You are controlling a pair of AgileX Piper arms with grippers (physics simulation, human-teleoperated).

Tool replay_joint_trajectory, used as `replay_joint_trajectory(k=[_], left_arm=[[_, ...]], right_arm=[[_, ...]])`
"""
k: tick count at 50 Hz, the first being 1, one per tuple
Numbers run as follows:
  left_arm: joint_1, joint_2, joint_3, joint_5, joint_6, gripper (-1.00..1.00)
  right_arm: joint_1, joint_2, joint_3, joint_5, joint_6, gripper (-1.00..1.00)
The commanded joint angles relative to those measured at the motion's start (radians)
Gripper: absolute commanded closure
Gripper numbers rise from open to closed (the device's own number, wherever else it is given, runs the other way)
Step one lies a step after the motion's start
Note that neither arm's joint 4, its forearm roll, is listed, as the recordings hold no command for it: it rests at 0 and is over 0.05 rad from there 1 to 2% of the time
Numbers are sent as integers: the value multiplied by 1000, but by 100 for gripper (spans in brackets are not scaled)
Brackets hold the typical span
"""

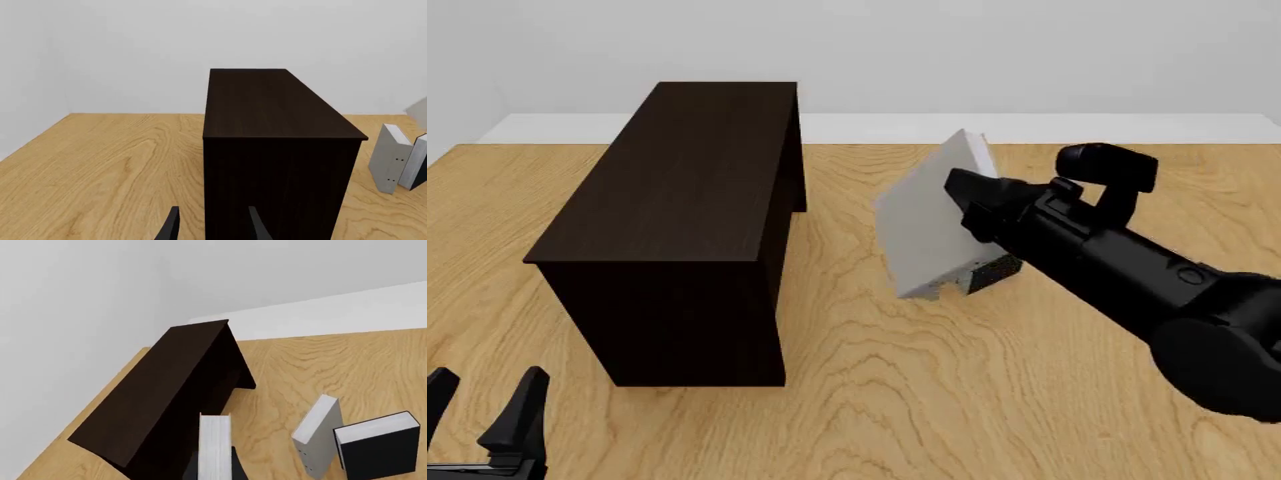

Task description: Pick up the book on the right and place it under the cabinet shelf.

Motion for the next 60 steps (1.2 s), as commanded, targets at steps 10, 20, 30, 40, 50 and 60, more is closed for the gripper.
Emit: replay_joint_trajectory(k=[10, 20, 30, 40, 50, 60], left_arm=[[0, 1, 0, 0, 0, -100], [0, 0, -1, 2, 0, -100], [0, 0, -2, 2, 0, -100], [0, 0, -1, 2, 0, -100], [0, -2, -1, 3, 0, -100], [0, -4, 0, 3, 0, -100]], right_arm=[[-25, 133, 18, -187, 85, 100], [-21, 183, 30, -248, 112, 100], [-8, 222, 30, -283, 125, 100], [18, 255, 28, -303, 133, 100], [8, 309, 21, -348, 160, 100], [9, 399, 0, -399, 197, 100]])
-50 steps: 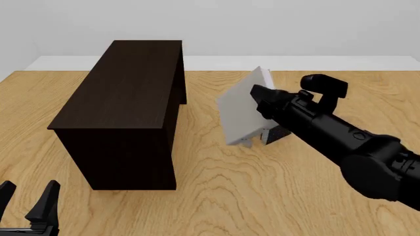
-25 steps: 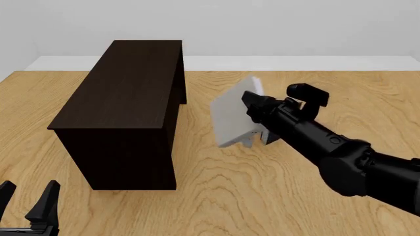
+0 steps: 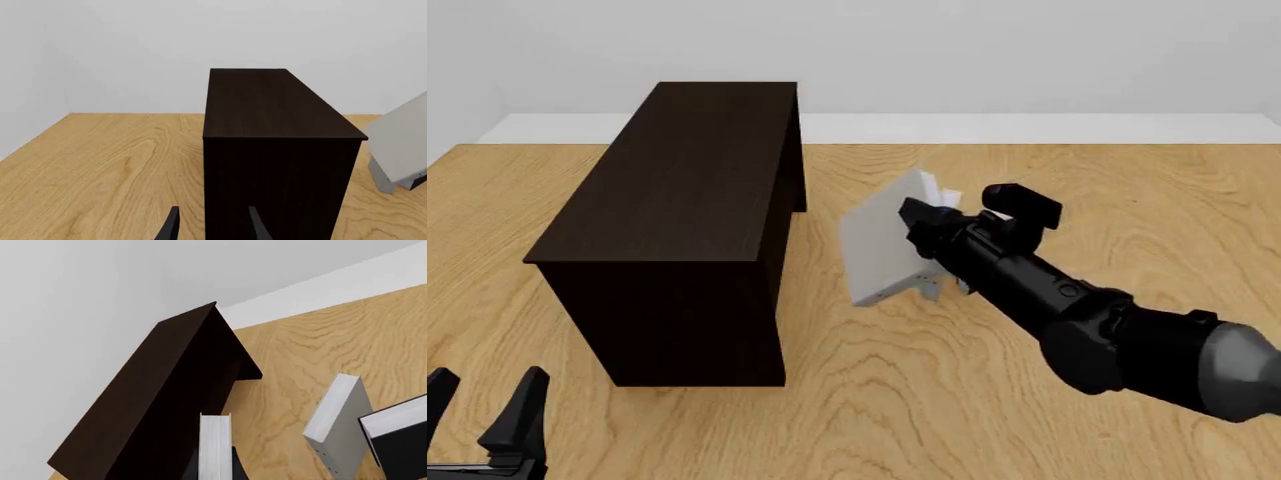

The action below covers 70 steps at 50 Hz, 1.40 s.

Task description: Pick up the book on the right and place it under the cabinet shelf.

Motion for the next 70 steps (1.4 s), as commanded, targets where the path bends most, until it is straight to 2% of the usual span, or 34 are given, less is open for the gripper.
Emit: replay_joint_trajectory(k=[1, 13, 45, 70], left_arm=[[0, -1, 1, 0, 0, -100], [0, -1, 1, 0, 0, -100], [0, -2, 1, 0, 0, -100], [0, -1, 1, 0, 0, -100]], right_arm=[[4, 74, -29, -54, 61, 100], [22, 169, -67, -85, 88, 100], [6, 369, -129, -195, 182, 100], [30, 484, -166, -237, 212, 100]])
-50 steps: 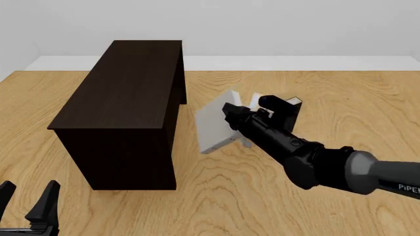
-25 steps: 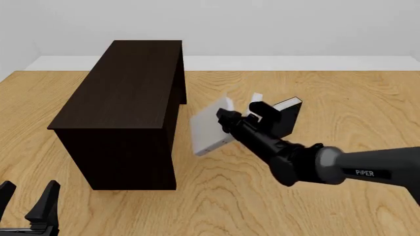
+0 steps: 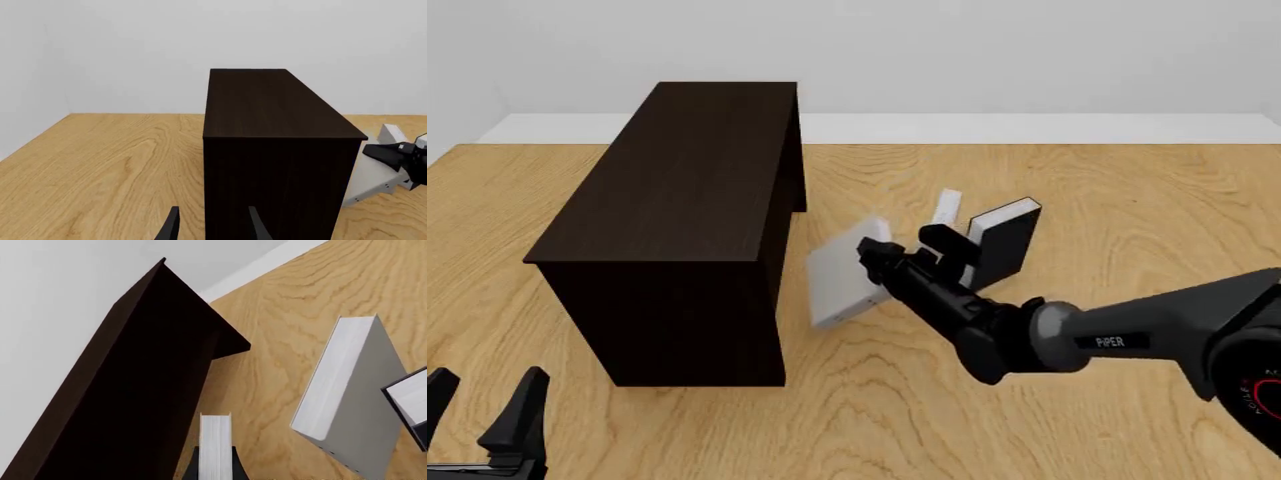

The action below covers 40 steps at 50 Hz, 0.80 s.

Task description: Pick up the book on the right and place it under the cabinet shelf.

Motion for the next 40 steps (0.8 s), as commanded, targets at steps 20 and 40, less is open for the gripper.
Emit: replay_joint_trajectory(k=[20, 40], left_arm=[[0, 0, 0, 0, 0, -100], [0, 0, 0, 0, 0, -100]], right_arm=[[16, 81, -32, -41, 45, 100], [9, 110, -36, -27, 21, 100]])
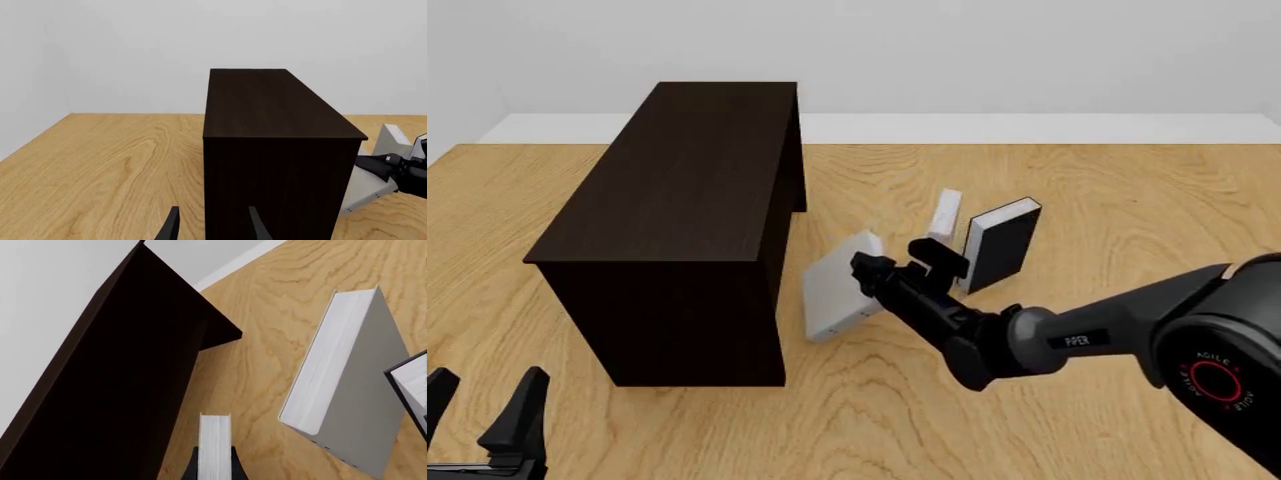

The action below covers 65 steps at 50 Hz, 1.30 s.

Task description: Pick up the book on the right and place it under the cabinet shelf.

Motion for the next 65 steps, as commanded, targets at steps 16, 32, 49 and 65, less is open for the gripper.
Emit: replay_joint_trajectory(k=[16, 32, 49, 65], left_arm=[[0, 0, 0, 0, 0, -100], [0, 0, 0, 0, 0, -100], [0, 0, 0, 0, 0, -100], [0, 0, 0, 0, 0, -100]], right_arm=[[-7, 44, -11, -1, 7, 100], [-9, 45, -14, 26, -19, -100], [-35, 14, -2, 98, -109, -100], [-43, -44, 52, 96, -136, -100]])
